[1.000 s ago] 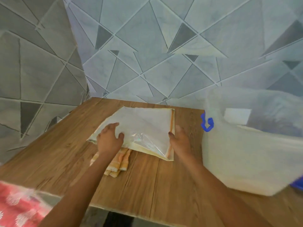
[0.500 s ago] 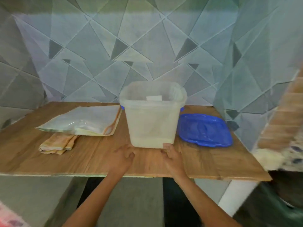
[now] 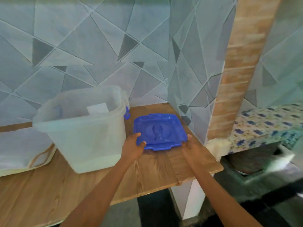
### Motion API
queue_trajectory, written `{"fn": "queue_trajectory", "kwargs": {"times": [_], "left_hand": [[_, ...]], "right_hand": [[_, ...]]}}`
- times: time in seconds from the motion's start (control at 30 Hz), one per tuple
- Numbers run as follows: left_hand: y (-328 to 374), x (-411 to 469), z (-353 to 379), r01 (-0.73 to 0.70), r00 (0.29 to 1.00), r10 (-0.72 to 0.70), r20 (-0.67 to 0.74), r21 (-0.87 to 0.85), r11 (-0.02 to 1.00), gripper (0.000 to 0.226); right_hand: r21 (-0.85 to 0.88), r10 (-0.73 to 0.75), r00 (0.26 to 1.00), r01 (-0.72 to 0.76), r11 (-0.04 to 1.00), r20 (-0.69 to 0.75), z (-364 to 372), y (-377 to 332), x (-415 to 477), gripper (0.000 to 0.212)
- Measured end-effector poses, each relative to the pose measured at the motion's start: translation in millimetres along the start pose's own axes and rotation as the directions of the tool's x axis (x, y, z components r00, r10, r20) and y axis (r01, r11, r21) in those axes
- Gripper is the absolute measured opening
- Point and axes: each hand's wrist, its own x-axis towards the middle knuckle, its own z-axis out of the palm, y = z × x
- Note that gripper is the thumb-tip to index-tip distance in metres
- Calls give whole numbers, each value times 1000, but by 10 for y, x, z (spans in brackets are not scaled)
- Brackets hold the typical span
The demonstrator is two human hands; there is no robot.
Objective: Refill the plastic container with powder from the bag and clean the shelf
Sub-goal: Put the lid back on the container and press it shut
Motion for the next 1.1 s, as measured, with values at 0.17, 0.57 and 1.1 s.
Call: {"fn": "queue_trajectory", "kwargs": {"times": [0.17,0.57,1.1], "left_hand": [[-97,864,292,183,983,-183,6,-87,979,55],[44,1325,453,445,883,-389,262,-731,517,45],[1816,108,-854,-131,981,180,-70,-928,349,38]], "right_hand": [[91,68,998,-69,994,15,298,346,777,54],[365,472,879,-417,833,-73,471,271,1142,45],[715,95,994,-26,699,-57,-759,-483,806,31]]}}
